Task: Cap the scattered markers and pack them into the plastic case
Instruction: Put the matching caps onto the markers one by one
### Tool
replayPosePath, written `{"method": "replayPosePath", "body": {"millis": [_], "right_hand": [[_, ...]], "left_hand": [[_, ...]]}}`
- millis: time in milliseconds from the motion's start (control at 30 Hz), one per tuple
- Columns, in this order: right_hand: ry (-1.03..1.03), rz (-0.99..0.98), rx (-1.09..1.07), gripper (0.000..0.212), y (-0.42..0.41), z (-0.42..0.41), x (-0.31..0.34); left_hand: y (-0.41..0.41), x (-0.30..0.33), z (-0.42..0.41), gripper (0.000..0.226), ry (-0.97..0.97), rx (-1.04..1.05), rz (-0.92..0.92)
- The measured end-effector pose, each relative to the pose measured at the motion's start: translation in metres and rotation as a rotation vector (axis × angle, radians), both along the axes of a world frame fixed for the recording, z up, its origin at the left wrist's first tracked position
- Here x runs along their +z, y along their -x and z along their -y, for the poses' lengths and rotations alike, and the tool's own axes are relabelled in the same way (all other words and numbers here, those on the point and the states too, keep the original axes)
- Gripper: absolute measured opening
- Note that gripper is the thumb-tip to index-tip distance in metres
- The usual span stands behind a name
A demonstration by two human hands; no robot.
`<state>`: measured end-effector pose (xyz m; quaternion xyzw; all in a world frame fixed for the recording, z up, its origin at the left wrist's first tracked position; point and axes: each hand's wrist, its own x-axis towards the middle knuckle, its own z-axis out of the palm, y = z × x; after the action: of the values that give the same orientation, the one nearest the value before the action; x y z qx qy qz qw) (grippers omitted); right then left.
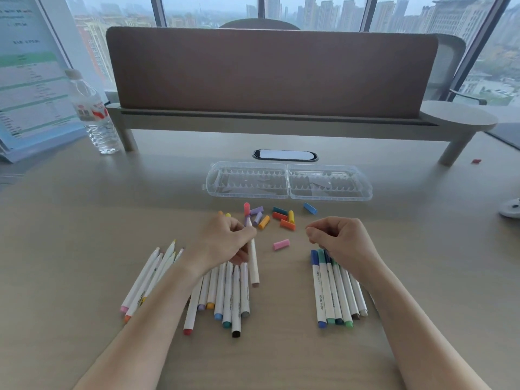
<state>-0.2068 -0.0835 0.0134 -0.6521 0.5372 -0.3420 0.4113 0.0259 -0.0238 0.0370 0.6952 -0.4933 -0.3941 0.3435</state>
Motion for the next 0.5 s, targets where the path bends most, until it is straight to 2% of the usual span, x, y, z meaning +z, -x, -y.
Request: {"method": "replayPosePath", "body": {"millis": [200, 333, 500], "right_hand": [[0.012, -0.030, 0.028, 0.006, -0.008, 0.002, -0.003], [0.034, -0.131, 0.100, 0.004, -0.020, 0.007, -0.002], [0.118, -0.223, 0.187, 0.003, -0.047, 0.016, 0.009]], "left_hand": [[-0.032, -0.003, -0.001, 0.024, 0.009, 0.061, -0.201], [-0.062, -0.003, -0.005, 0.014, 0.020, 0.105, -0.329], [-0.081, -0.001, -0.006, 0.013, 0.063, 0.150, -0.441]]}}
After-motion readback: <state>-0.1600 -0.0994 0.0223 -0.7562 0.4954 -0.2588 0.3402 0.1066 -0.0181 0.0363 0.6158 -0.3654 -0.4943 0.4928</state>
